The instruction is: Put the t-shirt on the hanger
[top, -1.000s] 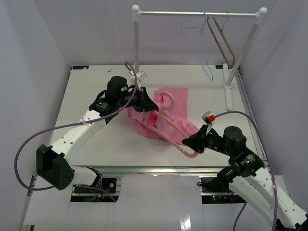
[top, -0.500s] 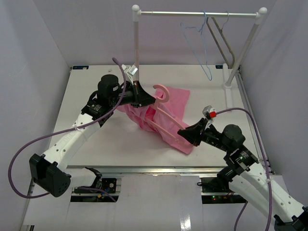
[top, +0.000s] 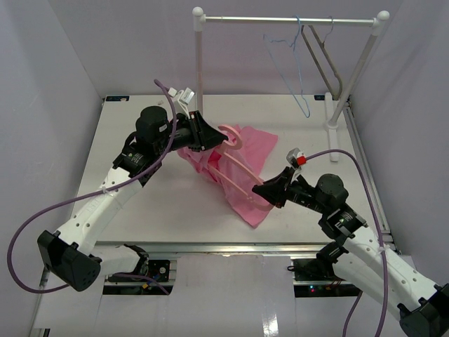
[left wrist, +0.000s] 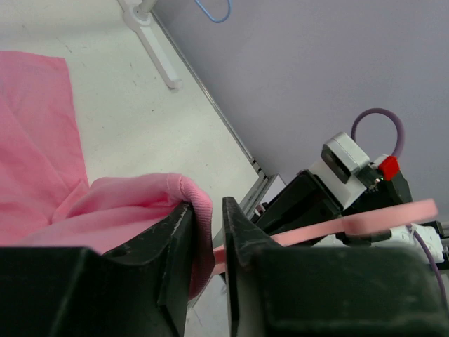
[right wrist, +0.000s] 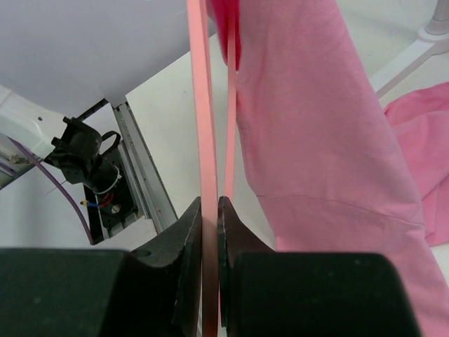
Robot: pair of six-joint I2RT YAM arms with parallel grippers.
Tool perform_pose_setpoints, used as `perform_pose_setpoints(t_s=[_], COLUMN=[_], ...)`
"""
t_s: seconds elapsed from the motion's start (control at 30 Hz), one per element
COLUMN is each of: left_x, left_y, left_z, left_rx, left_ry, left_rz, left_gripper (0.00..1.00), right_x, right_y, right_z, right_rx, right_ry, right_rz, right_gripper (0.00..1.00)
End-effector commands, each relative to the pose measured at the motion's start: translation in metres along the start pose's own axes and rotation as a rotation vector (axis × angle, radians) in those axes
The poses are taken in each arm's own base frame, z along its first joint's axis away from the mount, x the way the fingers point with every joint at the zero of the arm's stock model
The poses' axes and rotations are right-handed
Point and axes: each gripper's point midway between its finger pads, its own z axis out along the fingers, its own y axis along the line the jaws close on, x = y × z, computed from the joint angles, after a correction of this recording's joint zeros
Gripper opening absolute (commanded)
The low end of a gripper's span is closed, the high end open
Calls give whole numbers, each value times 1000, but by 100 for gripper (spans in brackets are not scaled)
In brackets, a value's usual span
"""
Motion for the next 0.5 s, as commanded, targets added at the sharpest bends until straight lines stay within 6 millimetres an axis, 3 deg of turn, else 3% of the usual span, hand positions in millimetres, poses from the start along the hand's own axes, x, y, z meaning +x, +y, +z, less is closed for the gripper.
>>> perform_pose_setpoints(t_s=[0.0, 0.2, 0.3, 0.47], left_x=[44, 29, 29, 18], left_y=[-58, -19, -7, 30], left_z=[-27, -44, -53, -72], left_rx=[187, -145, -222, -467], left_ry=[232, 197, 193, 159], left_rz=[22, 56, 78, 126], left_gripper=[42, 53, 54, 54], right_x=[-47, -52, -56, -58], right_y=[10, 4, 9, 13], right_z=[8, 14, 11, 1], right_rx=[-58, -44, -64, -57], right_ry=[-226, -246, -271, -279], right_rz=[-73, -107, -110, -134], right_gripper=[8, 8, 8, 8])
